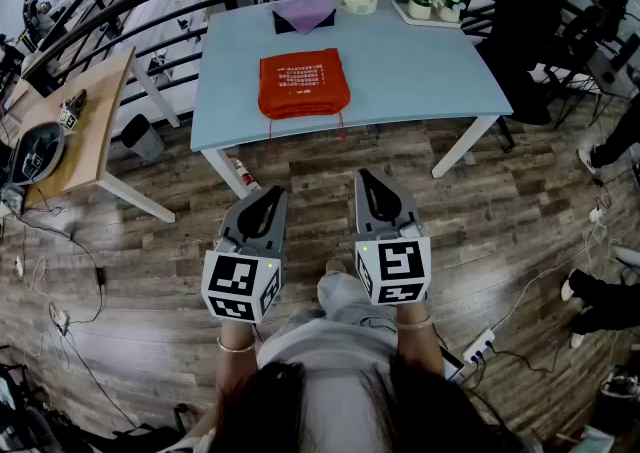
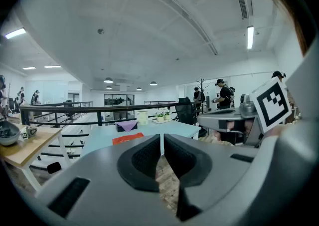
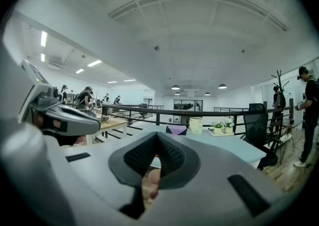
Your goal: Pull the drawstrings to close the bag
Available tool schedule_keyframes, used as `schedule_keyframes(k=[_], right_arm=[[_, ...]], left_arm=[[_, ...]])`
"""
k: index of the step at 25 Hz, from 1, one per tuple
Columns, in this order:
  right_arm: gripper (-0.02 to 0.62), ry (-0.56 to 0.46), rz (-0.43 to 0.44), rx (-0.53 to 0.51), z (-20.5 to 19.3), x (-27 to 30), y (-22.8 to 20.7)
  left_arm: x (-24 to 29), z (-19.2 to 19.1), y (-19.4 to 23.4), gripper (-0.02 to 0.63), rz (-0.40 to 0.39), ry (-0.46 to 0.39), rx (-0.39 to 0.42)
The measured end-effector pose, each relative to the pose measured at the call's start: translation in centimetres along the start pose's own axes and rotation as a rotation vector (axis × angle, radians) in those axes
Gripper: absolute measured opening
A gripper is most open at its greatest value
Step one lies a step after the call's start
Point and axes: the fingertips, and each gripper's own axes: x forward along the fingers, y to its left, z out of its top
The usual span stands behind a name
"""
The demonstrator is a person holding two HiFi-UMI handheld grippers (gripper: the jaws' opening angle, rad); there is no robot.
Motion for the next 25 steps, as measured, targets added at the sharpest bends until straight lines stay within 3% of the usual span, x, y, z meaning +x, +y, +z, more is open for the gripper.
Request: schedule_keyframes(k=[13,25], right_arm=[[0.026,0.017,0.064,0.022,-0.5,5.8,-3.6],[0.026,0.055,0.131,0.019,-1.7,11.8,-7.9]], left_arm=[[7.3,0.6,2.0,0.034,0.024,0.019,-0.001],[13.1,0.7,4.9,0.035,0.101,0.038,-0.035]])
